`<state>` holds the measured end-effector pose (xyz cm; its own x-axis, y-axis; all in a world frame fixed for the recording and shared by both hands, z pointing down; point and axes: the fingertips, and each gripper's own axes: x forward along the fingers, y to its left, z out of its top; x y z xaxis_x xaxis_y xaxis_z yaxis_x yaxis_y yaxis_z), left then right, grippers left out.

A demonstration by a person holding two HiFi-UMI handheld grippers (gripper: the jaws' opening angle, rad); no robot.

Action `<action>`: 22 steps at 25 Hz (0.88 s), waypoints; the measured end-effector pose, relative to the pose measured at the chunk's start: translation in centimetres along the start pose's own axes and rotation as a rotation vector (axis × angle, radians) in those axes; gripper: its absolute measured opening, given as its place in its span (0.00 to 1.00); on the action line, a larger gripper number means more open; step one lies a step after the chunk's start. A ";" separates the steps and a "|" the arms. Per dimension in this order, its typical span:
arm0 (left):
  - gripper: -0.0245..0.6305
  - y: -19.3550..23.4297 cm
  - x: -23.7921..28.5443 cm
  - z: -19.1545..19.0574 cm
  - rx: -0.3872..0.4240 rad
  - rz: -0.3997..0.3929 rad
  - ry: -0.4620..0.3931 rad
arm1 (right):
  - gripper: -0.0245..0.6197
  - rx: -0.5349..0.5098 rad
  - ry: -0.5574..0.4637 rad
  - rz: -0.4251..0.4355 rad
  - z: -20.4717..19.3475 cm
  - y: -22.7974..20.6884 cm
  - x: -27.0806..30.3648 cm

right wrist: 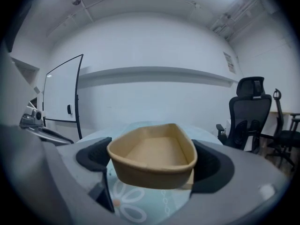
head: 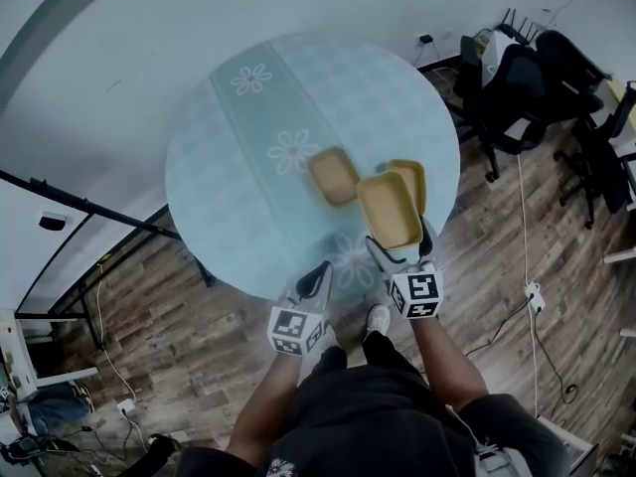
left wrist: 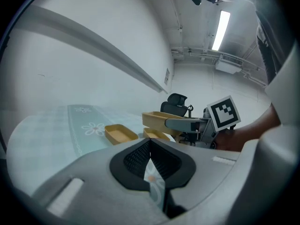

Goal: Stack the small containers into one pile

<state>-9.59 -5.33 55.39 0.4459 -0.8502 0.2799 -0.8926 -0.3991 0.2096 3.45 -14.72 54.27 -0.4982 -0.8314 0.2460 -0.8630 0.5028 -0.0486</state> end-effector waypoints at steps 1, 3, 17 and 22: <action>0.04 0.1 0.3 0.7 0.009 -0.005 -0.006 | 0.86 0.001 -0.006 -0.011 0.4 -0.3 0.1; 0.04 0.4 0.8 1.8 0.022 -0.012 -0.014 | 0.86 0.003 -0.016 -0.034 1.1 -1.0 0.3; 0.04 2.7 4.3 3.5 0.045 -0.039 0.010 | 0.86 0.038 -0.017 -0.210 0.6 -7.1 3.6; 0.04 3.8 5.2 3.1 0.034 -0.031 0.033 | 0.86 0.050 0.001 -0.250 -0.4 -8.7 5.0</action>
<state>-10.87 -12.28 54.73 0.4749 -0.8257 0.3044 -0.8798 -0.4371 0.1870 8.46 -23.13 56.36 -0.2690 -0.9282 0.2570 -0.9624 0.2695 -0.0339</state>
